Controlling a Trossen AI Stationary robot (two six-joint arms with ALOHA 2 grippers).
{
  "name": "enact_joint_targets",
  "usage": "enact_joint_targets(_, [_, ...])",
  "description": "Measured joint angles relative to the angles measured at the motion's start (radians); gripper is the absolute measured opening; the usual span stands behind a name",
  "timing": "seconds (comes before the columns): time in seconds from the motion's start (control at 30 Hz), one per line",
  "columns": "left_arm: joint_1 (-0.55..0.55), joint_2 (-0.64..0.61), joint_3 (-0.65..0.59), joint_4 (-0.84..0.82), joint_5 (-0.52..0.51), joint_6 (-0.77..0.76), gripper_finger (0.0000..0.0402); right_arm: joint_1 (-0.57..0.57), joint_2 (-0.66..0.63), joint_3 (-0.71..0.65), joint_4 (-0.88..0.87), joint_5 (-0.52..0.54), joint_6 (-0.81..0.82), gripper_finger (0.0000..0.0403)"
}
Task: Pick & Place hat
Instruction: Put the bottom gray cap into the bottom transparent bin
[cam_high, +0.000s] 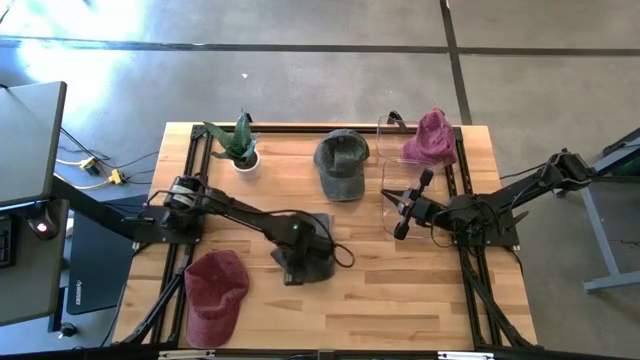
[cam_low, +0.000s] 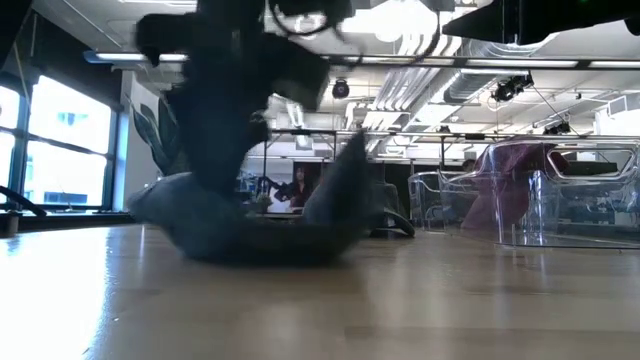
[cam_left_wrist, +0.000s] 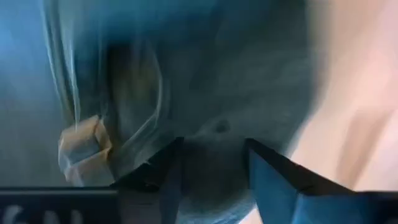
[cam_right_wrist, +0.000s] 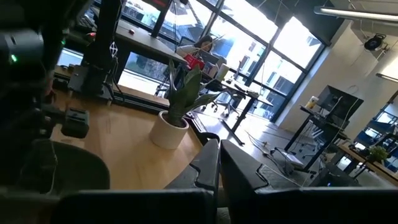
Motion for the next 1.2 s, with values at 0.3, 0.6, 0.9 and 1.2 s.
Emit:
enact_joint_targets(0.3, [0.012,0.066,0.012,-0.283,0.073,0.028,0.0041,0.000,0.000,0.000,0.000,0.000,0.021,0.0011])
enact_joint_targets(0.6, [0.012,0.062,0.222,-0.366,-0.053,-0.021,0.0001,0.000,0.000,0.000,0.000,-0.001,0.022,0.0011])
enact_joint_targets(0.9, [0.022,0.082,0.141,0.246,-0.026,0.006,0.0000,0.000,0.000,0.001,-0.051,0.000,0.023,0.0011])
enact_joint_targets(1.2, [0.032,0.042,0.226,0.124,-0.029,0.125,0.0000,0.000,0.000,0.001,-0.053,0.000,0.026,0.0011])
